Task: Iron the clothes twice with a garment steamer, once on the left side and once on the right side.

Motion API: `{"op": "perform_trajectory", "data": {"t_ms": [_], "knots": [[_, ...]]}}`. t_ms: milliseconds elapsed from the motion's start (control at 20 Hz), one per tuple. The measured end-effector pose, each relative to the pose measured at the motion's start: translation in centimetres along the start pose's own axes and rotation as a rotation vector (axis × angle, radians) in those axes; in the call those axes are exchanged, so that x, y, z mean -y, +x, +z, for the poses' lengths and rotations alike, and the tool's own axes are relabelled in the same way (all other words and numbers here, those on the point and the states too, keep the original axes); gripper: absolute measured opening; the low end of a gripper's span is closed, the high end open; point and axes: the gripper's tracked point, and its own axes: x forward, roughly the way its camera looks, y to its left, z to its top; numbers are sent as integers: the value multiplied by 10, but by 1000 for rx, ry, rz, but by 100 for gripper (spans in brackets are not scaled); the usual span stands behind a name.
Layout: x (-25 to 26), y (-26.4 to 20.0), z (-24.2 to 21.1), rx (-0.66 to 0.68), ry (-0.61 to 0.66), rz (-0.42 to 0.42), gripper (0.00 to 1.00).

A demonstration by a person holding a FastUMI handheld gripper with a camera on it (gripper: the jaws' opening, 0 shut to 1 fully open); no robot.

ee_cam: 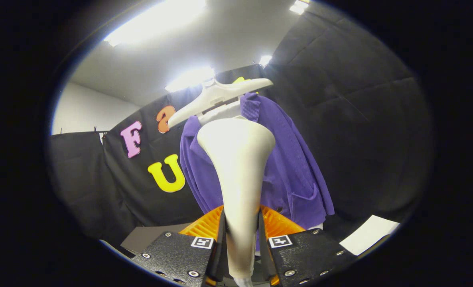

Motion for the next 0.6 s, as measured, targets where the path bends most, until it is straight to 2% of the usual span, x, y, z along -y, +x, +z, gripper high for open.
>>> {"op": "perform_trajectory", "data": {"t_ms": [500,600], "knots": [[17,75,49,164,41,-39,36],[25,91,50,179,33,-71,36]]}}
